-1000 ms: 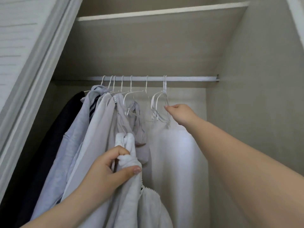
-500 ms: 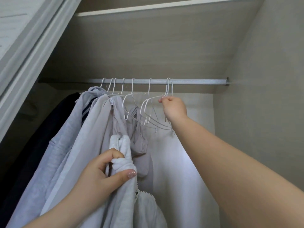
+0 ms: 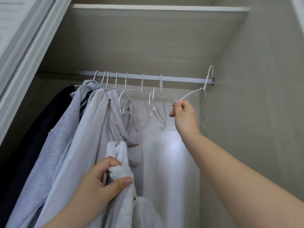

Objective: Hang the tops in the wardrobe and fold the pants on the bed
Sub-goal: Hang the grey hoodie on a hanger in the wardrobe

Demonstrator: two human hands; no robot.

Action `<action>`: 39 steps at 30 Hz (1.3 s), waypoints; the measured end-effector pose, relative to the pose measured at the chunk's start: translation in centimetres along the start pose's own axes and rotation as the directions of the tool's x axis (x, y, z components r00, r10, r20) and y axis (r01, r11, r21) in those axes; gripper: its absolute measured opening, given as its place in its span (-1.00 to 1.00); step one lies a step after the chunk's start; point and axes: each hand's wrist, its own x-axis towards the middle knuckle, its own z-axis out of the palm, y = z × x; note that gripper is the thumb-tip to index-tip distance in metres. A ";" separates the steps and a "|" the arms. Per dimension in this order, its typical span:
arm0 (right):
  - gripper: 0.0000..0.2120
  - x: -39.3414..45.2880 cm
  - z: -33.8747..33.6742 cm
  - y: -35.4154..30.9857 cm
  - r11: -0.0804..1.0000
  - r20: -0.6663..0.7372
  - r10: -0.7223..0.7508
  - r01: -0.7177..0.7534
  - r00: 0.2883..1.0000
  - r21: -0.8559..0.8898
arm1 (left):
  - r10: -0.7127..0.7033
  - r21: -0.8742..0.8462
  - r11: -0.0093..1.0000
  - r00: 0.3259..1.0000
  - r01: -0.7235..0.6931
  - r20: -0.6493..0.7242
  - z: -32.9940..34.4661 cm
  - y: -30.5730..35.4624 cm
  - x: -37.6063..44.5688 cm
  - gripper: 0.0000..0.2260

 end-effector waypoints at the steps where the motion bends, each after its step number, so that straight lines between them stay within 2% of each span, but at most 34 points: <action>1: -0.73 -1.5 -0.6 -0.2 1.000 -0.002 0.013 -0.013 1.000 -0.008 | -0.015 0.001 1.000 1.000 0.015 0.014 -0.2 0.3 -0.5 -0.72; 4: -0.67 -7.4 -2.2 -0.3 0.998 0.017 0.061 -0.061 0.998 -0.030 | -0.081 0.006 0.997 0.996 0.081 0.042 -0.8 0.5 -3.1 -0.82; 8: -0.66 -15.4 -4.9 -1.1 0.987 0.017 0.159 -0.159 0.987 -0.007 | -0.188 0.024 0.982 0.976 0.187 0.105 -2.2 0.5 -7.7 -0.76; 12: -0.67 -23.3 -8.2 -2.6 0.941 0.042 0.307 -0.310 0.951 0.137 | -0.279 0.150 0.956 0.938 0.251 0.206 -3.5 1.5 -13.4 -0.75; 17: -0.58 -30.8 -13.0 -4.5 0.855 0.095 0.386 -0.394 0.918 0.337 | -0.398 0.249 0.909 0.877 0.335 0.270 -4.4 2.1 -19.0 -0.78; 21: -0.53 -33.6 -16.9 -6.1 0.743 0.124 0.456 -0.454 0.881 0.491 | -0.449 0.360 0.869 0.848 0.340 0.283 -5.9 1.5 -21.8 -0.80; 26: -0.50 -34.7 -19.9 -6.8 0.668 0.104 0.554 -0.516 0.826 0.537 | -0.518 0.485 0.798 0.818 0.357 0.251 -8.2 0.8 -22.7 -0.79; 30: -0.51 -34.2 -21.3 -6.5 0.583 0.131 0.599 -0.542 0.790 0.605 | -0.583 0.532 0.759 0.755 0.375 0.301 -9.3 1.7 -22.0 -0.79; 33: -0.53 -33.5 -21.6 -6.0 0.533 0.164 0.598 -0.543 0.784 0.649 | -0.570 0.507 0.785 0.735 0.355 0.367 -8.7 3.6 -21.7 -0.77; 39: -0.54 -35.1 -19.1 -4.6 0.446 0.334 0.582 -0.634 0.742 0.631 | -0.482 0.417 0.859 0.746 0.298 0.459 -7.3 8.0 -20.6 -0.68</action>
